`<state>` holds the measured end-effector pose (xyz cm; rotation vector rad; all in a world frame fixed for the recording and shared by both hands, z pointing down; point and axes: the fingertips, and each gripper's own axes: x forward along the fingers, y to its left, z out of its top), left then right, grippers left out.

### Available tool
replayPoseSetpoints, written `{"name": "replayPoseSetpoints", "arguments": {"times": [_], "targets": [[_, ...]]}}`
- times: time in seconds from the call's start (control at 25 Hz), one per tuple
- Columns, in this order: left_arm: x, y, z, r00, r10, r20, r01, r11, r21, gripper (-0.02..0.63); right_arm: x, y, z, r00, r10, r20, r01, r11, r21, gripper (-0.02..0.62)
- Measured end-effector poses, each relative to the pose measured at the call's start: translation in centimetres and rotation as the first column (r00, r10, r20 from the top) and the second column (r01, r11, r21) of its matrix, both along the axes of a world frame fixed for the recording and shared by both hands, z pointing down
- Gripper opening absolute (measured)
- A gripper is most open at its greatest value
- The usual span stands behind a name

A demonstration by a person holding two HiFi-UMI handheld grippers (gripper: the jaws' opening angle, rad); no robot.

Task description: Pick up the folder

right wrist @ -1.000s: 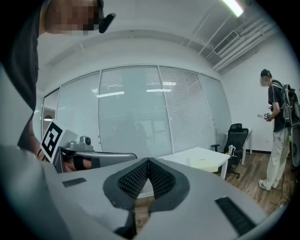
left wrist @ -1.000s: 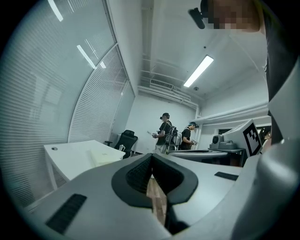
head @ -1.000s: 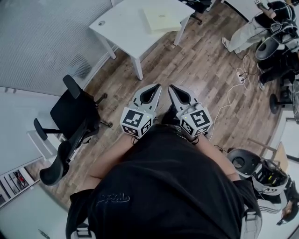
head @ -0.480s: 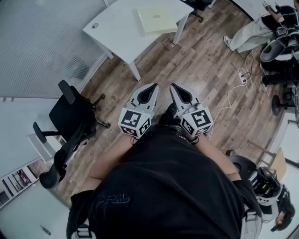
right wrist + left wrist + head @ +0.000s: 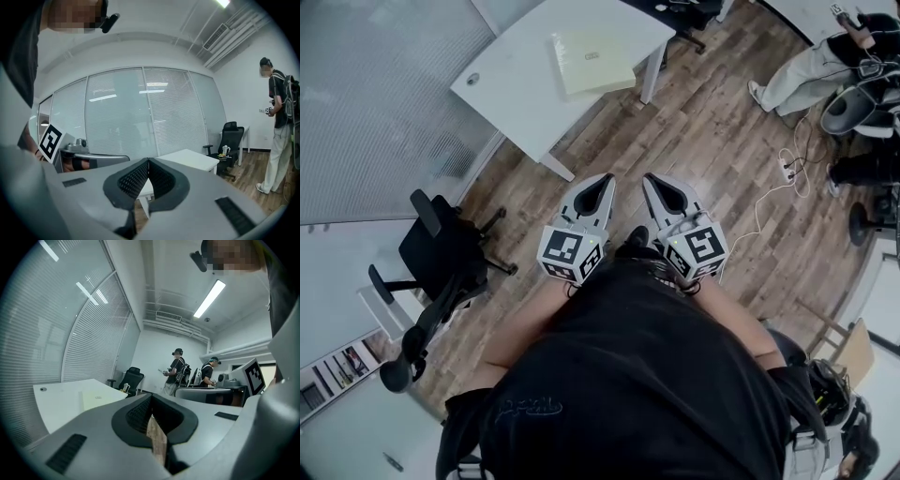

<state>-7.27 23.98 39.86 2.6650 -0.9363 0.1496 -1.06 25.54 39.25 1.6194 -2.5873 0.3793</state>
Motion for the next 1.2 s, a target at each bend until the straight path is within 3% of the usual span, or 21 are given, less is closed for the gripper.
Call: {"name": "replayPoseSetpoints", "arguments": {"times": [0.4, 1.2], "targets": [[6.4, -2.2, -0.1, 1.0, -0.014, 0.02, 0.013, 1.0, 0.022, 0.014, 6.0, -2.3, 0.0, 1.0, -0.025, 0.013, 0.025, 1.0, 0.02, 0.021], [11.7, -6.5, -0.2, 0.998, 0.065, -0.003, -0.064, 0.998, 0.018, 0.014, 11.2, -4.9, 0.3, 0.999, 0.052, -0.003, -0.052, 0.999, 0.004, 0.021]]}}
